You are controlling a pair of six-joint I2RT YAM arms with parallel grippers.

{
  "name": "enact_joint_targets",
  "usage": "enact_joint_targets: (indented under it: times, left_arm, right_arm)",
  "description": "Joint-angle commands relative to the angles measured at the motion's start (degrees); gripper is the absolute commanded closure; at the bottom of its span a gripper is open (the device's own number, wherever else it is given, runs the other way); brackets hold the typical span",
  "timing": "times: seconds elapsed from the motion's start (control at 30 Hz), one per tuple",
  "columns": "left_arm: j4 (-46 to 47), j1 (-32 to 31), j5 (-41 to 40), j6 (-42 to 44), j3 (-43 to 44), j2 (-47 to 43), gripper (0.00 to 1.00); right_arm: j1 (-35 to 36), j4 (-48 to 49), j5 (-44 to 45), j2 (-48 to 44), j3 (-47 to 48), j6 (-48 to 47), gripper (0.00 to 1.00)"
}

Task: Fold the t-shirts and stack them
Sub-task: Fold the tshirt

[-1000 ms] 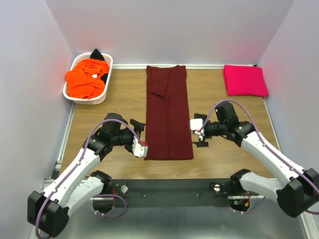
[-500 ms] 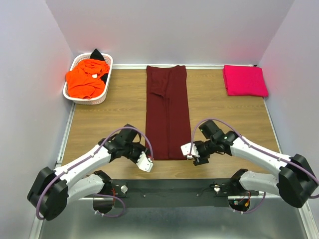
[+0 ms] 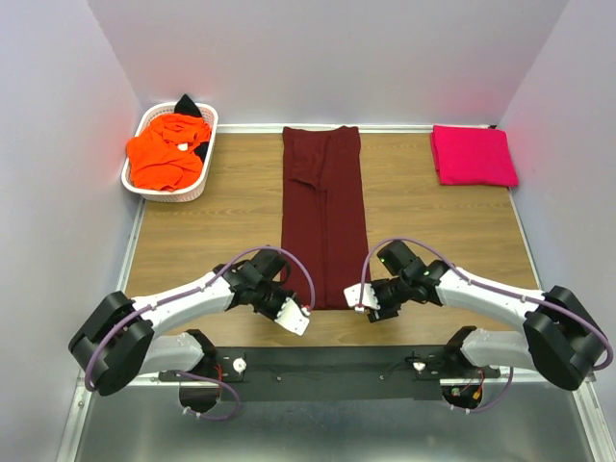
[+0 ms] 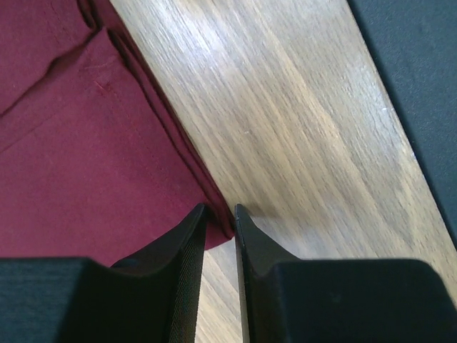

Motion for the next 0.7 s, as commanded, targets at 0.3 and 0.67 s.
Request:
enact_joint_targets:
  times: [0.3,0.67]
  left_arm:
    - [-4.0,-1.3,-2.4,1.1,4.5,6.9,0.67]
    - [-8.2,-1.4,-5.5,0.9,6.5,9.0,0.55]
  right_arm:
    - [0.3,1.0,6.0,-0.4,-2.3,1.4,0.47]
    - [0.4,1.0,6.4,2.1,-2.2,2.3,0.66]
